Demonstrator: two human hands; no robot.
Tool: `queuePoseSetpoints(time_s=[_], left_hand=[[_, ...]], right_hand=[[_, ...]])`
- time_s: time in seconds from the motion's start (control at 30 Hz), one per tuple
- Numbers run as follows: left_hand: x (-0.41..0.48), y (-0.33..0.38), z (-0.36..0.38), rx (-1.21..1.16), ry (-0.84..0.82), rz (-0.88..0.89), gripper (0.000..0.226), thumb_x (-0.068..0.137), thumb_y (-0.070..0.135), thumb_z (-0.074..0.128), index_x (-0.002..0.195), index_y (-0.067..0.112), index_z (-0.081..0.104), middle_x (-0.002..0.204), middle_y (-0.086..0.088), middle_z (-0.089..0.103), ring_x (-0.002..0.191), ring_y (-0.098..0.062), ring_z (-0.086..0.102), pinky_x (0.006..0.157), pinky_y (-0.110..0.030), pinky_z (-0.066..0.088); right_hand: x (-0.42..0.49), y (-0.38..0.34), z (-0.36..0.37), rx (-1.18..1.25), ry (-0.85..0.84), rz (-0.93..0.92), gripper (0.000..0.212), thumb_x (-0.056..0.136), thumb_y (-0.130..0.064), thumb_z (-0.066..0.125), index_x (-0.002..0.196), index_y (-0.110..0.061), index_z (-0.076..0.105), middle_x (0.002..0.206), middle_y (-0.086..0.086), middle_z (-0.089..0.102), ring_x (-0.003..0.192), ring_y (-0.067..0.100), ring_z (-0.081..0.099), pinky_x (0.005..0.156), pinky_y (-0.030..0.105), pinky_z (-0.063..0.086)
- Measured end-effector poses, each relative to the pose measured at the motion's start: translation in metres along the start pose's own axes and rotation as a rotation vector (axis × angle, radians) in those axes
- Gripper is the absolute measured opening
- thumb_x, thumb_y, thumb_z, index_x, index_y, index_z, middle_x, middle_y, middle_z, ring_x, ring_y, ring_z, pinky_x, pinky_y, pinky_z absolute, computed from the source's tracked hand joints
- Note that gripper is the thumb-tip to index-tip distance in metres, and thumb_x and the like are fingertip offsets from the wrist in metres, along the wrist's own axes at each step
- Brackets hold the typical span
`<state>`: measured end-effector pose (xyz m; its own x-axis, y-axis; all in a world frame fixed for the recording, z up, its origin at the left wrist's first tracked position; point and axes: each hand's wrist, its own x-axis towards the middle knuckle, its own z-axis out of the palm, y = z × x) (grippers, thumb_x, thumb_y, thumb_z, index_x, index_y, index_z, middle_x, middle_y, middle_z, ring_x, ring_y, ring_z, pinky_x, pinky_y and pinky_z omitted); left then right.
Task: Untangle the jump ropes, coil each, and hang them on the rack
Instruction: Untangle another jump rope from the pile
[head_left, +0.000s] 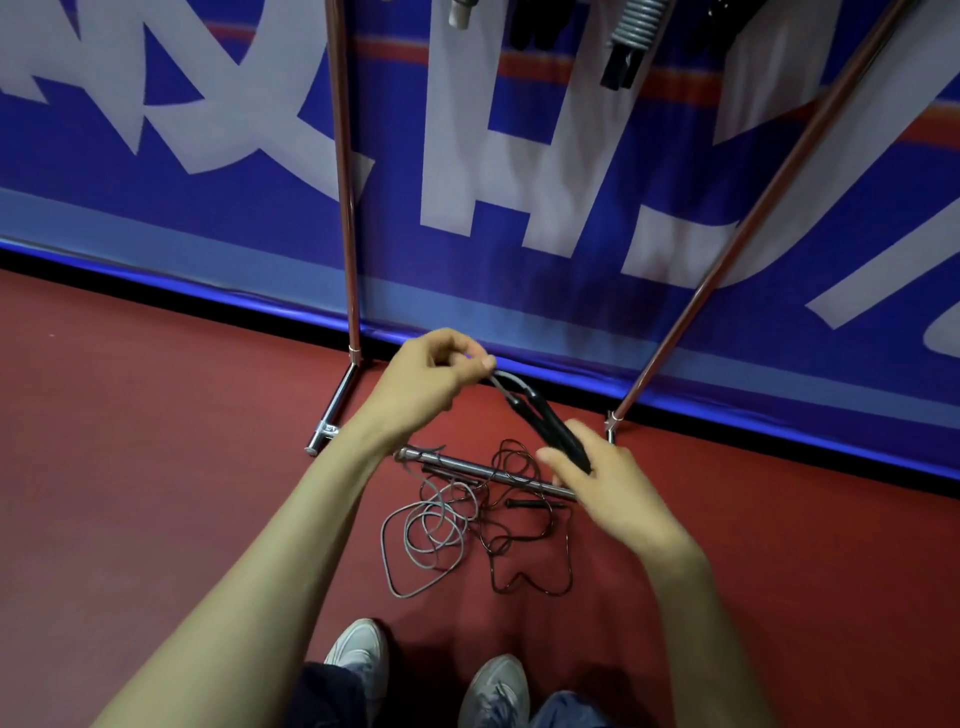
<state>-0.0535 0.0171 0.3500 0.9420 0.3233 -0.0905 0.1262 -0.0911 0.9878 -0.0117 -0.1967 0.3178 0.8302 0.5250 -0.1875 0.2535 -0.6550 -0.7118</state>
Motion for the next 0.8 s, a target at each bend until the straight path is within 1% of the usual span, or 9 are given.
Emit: queuePoseSetpoints(time_s=[0.13, 0.2, 0.23, 0.33, 0.43, 0.53, 0.7, 0.73, 0.8], left_hand=[[-0.001, -0.005, 0.007, 0.353, 0.024, 0.031, 0.024, 0.096, 0.032, 0.058, 0.078, 0.018, 0.068, 0.071, 0.003, 0.061, 0.060, -0.006, 0.048, 0.068, -0.028, 0.045], [-0.003, -0.001, 0.009, 0.302, 0.030, 0.025, 0.028, 0.098, 0.031, 0.055, 0.073, 0.021, 0.065, 0.065, 0.006, 0.057, 0.056, -0.008, 0.047, 0.063, -0.026, 0.046], [-0.003, 0.000, 0.011, 0.202, 0.011, 0.004, 0.028, 0.098, 0.028, 0.055, 0.078, 0.014, 0.068, 0.064, 0.005, 0.055, 0.053, -0.008, 0.045, 0.058, -0.025, 0.045], [-0.007, 0.007, 0.024, -0.169, -0.078, -0.098, 0.030, 0.097, 0.023, 0.056, 0.093, -0.007, 0.064, 0.066, -0.001, 0.053, 0.047, -0.006, 0.042, 0.051, -0.020, 0.044], [-0.012, 0.013, 0.035, -0.264, -0.236, -0.205, 0.023, 0.097, 0.026, 0.055, 0.087, 0.007, 0.064, 0.066, 0.000, 0.061, 0.051, -0.009, 0.051, 0.052, -0.018, 0.049], [-0.011, 0.008, 0.037, -0.280, -0.361, -0.288, 0.018, 0.095, 0.023, 0.058, 0.082, 0.013, 0.064, 0.068, 0.001, 0.064, 0.054, -0.009, 0.052, 0.053, -0.017, 0.046], [-0.014, 0.005, 0.042, -0.299, -0.318, -0.247, 0.023, 0.088, 0.014, 0.067, 0.068, 0.010, 0.056, 0.063, 0.002, 0.067, 0.053, -0.006, 0.058, 0.058, -0.017, 0.045], [-0.015, 0.003, 0.045, -0.235, -0.272, -0.189, 0.025, 0.087, 0.014, 0.069, 0.066, 0.010, 0.055, 0.061, 0.002, 0.067, 0.052, -0.006, 0.058, 0.057, -0.018, 0.046], [-0.014, -0.006, 0.051, 0.137, -0.045, 0.022, 0.028, 0.084, 0.023, 0.074, 0.065, 0.015, 0.056, 0.061, 0.005, 0.064, 0.055, -0.013, 0.058, 0.060, -0.028, 0.049]], right_hand=[[0.000, -0.008, 0.002, -0.375, 0.195, 0.093, 0.021, 0.100, -0.042, 0.043, 0.119, -0.035, 0.046, 0.093, -0.004, 0.064, 0.093, 0.029, 0.062, 0.073, 0.034, 0.040], [0.002, -0.012, 0.004, -0.398, 0.283, 0.117, 0.023, 0.101, -0.040, 0.042, 0.121, -0.030, 0.046, 0.092, -0.002, 0.060, 0.094, 0.033, 0.061, 0.072, 0.034, 0.036], [0.003, -0.013, 0.005, -0.368, 0.323, 0.123, 0.022, 0.101, -0.040, 0.042, 0.119, -0.028, 0.047, 0.088, -0.002, 0.057, 0.091, 0.033, 0.060, 0.070, 0.033, 0.036], [0.007, -0.020, 0.011, -0.043, 0.413, 0.094, 0.016, 0.098, -0.037, 0.050, 0.106, -0.024, 0.054, 0.072, 0.000, 0.056, 0.069, 0.026, 0.055, 0.060, 0.034, 0.037], [0.017, -0.030, 0.014, 0.522, 0.492, 0.108, 0.014, 0.095, -0.035, 0.057, 0.085, -0.024, 0.053, 0.059, -0.002, 0.047, 0.048, 0.015, 0.042, 0.047, 0.027, 0.034], [0.021, -0.041, 0.007, 0.987, 0.461, 0.117, 0.017, 0.097, -0.029, 0.056, 0.088, -0.016, 0.051, 0.057, -0.003, 0.038, 0.041, 0.008, 0.029, 0.037, 0.020, 0.023], [0.020, -0.051, 0.004, 1.237, 0.380, 0.059, 0.024, 0.097, -0.032, 0.053, 0.090, -0.008, 0.053, 0.057, 0.000, 0.040, 0.036, 0.007, 0.028, 0.034, 0.018, 0.022], [0.020, -0.051, 0.004, 1.261, 0.384, 0.064, 0.025, 0.096, -0.032, 0.054, 0.091, -0.008, 0.052, 0.057, 0.000, 0.040, 0.036, 0.007, 0.029, 0.034, 0.018, 0.022], [0.023, -0.048, 0.002, 1.239, 0.415, 0.098, 0.026, 0.095, -0.035, 0.056, 0.093, -0.009, 0.053, 0.058, -0.001, 0.039, 0.036, 0.007, 0.028, 0.035, 0.017, 0.021]])
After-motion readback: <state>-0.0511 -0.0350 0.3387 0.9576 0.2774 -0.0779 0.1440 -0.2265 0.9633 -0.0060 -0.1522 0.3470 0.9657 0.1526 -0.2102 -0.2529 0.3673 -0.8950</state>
